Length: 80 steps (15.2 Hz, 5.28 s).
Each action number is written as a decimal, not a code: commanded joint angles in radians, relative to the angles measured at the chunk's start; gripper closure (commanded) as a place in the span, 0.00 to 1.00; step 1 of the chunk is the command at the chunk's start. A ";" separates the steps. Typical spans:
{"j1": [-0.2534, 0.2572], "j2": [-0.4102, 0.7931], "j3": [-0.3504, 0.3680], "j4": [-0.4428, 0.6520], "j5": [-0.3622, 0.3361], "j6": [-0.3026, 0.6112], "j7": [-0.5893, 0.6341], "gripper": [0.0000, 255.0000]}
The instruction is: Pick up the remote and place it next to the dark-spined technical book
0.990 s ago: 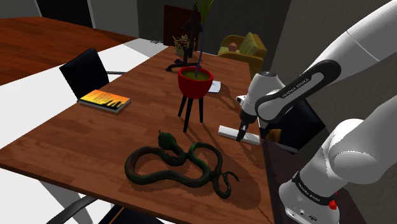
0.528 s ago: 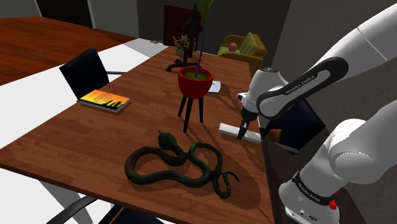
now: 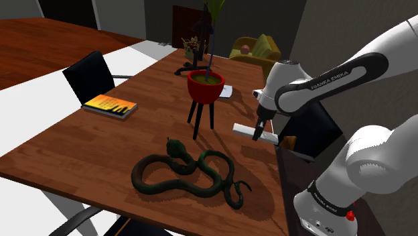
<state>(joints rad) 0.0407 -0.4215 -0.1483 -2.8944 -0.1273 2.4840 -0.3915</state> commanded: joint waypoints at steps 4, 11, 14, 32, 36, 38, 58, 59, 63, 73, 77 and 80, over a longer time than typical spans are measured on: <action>0.000 -0.078 0.007 0.026 0.004 -0.105 0.000 1.00; 0.090 0.100 0.091 0.189 0.073 -0.093 0.110 1.00; 0.120 0.193 0.127 0.280 0.092 -0.093 0.160 1.00; 0.256 0.750 0.243 0.999 0.064 -0.261 0.420 1.00; 0.291 0.890 0.249 1.216 0.049 -0.340 0.459 1.00; 0.310 0.968 0.250 1.340 0.043 -0.387 0.475 1.00; 0.396 1.459 0.242 2.027 0.020 -0.584 0.514 1.00; 0.396 1.464 0.242 2.023 0.020 -0.574 0.515 1.00; 0.396 1.475 0.242 2.016 0.019 -0.557 0.516 1.00; 0.396 1.474 0.242 2.014 0.019 -0.556 0.517 0.00; 0.397 1.449 0.244 2.038 0.021 -0.605 0.514 0.00; 0.399 1.434 0.244 2.072 0.022 -0.653 0.513 0.00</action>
<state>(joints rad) 0.4395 1.0142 0.0961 -0.8322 -0.1055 1.8437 0.1220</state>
